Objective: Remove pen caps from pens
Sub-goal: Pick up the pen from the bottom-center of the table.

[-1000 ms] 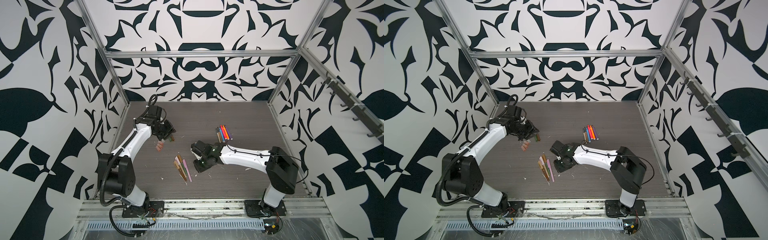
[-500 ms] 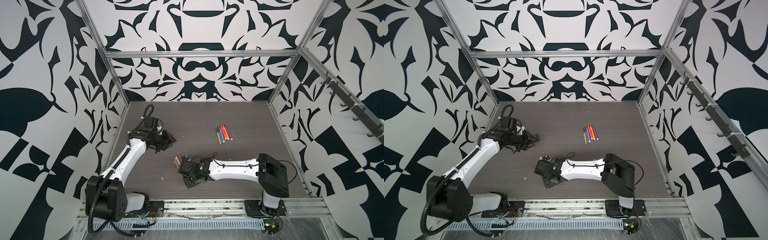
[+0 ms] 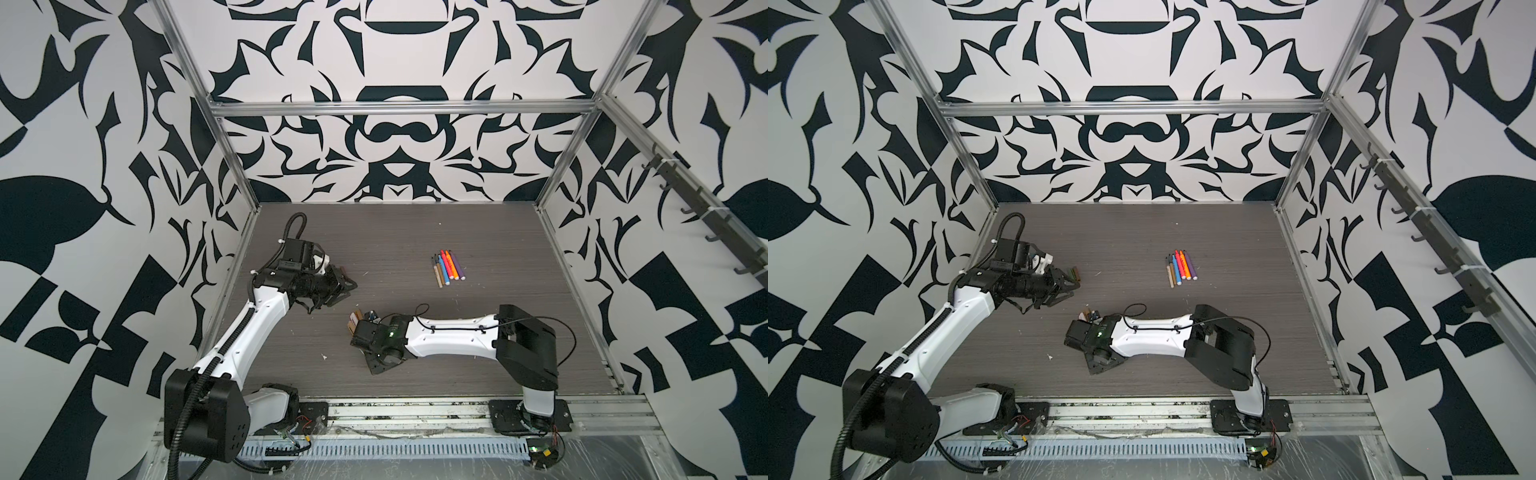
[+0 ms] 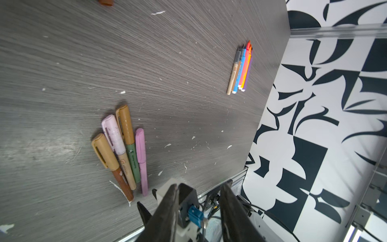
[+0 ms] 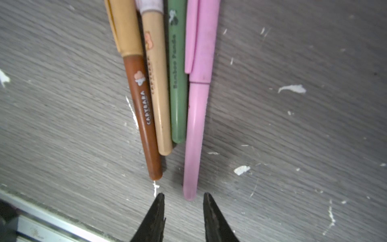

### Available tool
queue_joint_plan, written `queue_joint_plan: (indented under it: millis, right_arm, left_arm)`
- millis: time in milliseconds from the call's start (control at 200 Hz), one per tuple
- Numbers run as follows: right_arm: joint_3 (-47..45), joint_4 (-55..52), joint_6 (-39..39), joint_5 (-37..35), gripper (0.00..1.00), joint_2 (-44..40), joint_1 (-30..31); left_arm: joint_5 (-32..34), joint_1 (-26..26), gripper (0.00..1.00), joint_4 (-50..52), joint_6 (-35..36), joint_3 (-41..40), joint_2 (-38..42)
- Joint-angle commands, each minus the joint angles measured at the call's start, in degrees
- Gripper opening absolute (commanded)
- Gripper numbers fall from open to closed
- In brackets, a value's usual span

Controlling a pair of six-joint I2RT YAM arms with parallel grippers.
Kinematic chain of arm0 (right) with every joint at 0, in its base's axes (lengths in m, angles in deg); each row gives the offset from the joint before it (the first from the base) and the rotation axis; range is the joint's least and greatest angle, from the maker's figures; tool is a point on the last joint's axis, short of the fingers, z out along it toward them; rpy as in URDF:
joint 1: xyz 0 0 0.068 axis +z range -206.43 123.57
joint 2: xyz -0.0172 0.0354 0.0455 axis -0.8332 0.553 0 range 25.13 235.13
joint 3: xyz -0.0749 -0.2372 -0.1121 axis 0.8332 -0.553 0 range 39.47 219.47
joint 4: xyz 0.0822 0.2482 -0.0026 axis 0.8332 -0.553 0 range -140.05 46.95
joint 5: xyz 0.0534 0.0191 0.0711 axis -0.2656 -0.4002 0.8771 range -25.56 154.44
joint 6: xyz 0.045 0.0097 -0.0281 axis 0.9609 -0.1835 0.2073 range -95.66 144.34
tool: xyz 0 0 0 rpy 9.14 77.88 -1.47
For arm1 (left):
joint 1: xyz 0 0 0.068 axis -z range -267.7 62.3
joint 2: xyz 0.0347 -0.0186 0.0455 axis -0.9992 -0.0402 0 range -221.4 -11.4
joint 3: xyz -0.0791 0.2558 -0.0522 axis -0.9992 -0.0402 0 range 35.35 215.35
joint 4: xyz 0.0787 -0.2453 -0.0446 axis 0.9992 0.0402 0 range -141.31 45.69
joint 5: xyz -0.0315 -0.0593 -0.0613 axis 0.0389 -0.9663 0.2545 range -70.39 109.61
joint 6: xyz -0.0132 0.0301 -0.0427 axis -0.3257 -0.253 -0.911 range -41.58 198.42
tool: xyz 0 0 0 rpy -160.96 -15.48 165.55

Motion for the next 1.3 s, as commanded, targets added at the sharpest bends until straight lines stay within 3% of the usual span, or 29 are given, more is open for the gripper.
queue_joint_plan:
  millis: [0, 420, 910, 1140, 1295]
  right_arm:
    - [2.76, -0.69, 0.94, 0.7, 0.34, 0.84, -0.26]
    - [1.1, -2.69, 3.81, 0.64, 0.25, 2.06, -0.95]
    - [-1.3, -6.4, 6.08, -1.91, 0.04, -0.89, -3.96]
    - [-4.35, -7.68, 3.08, -2.36, 0.0, -6.2, -5.75]
    - [-6.56, -7.72, -1.03, -0.98, 0.0, -10.81, -8.6]
  left_arm:
    - [-1.01, 0.06, 0.37, 3.55, 3.24, 1.37, 0.77]
    - [-0.57, 0.1, 0.37, 4.38, 3.71, 1.44, 2.06]
    - [-0.92, 0.1, 0.37, 4.45, 3.89, -1.42, 4.06]
    - [-0.95, 0.43, 0.37, 0.86, -0.06, -5.45, 5.39]
    - [2.5, 4.0, 0.37, -3.63, -5.64, -5.93, 5.1]
